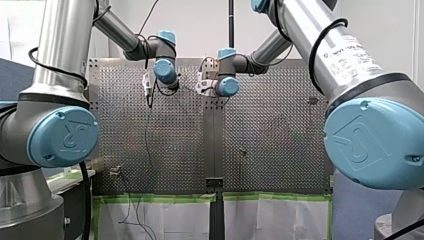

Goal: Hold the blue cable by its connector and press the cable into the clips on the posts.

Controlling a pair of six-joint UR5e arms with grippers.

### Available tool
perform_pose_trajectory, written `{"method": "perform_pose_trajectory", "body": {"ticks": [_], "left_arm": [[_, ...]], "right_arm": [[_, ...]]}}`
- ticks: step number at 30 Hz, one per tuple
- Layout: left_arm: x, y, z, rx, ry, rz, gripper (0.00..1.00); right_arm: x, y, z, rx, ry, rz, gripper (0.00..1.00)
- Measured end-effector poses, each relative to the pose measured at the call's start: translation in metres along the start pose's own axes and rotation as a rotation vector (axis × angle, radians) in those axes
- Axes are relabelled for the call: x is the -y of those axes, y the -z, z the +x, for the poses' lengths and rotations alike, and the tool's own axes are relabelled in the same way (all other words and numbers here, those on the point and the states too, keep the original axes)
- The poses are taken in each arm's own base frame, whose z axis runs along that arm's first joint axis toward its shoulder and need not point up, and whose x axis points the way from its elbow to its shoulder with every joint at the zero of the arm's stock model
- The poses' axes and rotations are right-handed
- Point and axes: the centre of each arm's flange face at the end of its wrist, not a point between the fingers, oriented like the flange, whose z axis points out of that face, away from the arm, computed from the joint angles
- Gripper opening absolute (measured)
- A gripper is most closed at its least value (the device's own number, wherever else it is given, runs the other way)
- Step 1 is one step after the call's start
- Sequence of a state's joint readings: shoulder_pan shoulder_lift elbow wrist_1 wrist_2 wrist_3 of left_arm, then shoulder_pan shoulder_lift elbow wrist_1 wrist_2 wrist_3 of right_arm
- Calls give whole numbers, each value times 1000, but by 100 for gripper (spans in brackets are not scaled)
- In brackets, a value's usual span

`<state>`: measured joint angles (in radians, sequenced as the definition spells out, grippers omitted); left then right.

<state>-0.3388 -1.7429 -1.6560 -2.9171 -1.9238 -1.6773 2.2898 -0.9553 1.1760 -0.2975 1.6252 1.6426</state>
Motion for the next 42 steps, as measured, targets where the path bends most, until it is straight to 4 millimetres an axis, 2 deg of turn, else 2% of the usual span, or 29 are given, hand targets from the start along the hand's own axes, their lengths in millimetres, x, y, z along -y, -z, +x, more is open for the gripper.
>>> {"method": "perform_pose_trajectory", "body": {"ticks": [9,16,17,18,19,20,21,22,23,24,25,26,27,42], "left_arm": [[2,-21,-20,37,14,-7,100],[4,-24,-23,41,11,4,100],[4,-24,-23,41,8,1,95],[4,-24,-23,42,6,-1,79],[4,-23,-23,42,2,-4,79],[4,-23,-23,42,-1,-5,68],[5,-23,-23,43,-4,-7,50],[5,-23,-23,43,-6,-10,50],[5,-22,-23,43,-7,-11,44],[5,-22,-23,44,-8,-13,27],[6,-22,-23,44,-6,-12,27],[6,-22,-23,46,-4,-11,10],[7,-22,-23,48,-2,-9,0],[14,-18,-22,53,16,-4,0]], "right_arm": [[-2,-1,0,-2,4,-5,0],[-3,-1,0,-3,5,-5,0],[-3,-1,0,-3,5,-5,0],[-4,-1,0,-3,5,-5,0],[-4,-1,0,-3,6,-5,0],[-4,-1,0,-3,6,-6,0],[-4,-1,0,-3,6,-5,0],[-4,-1,0,-3,6,-5,0],[-4,-1,0,-3,6,-5,0],[-4,-1,0,-3,6,-5,0],[-4,-1,0,-4,6,-5,0],[-4,-1,0,-4,6,-5,0],[-4,-1,0,-3,6,-5,0],[-4,-1,0,1,6,-8,0]]}}
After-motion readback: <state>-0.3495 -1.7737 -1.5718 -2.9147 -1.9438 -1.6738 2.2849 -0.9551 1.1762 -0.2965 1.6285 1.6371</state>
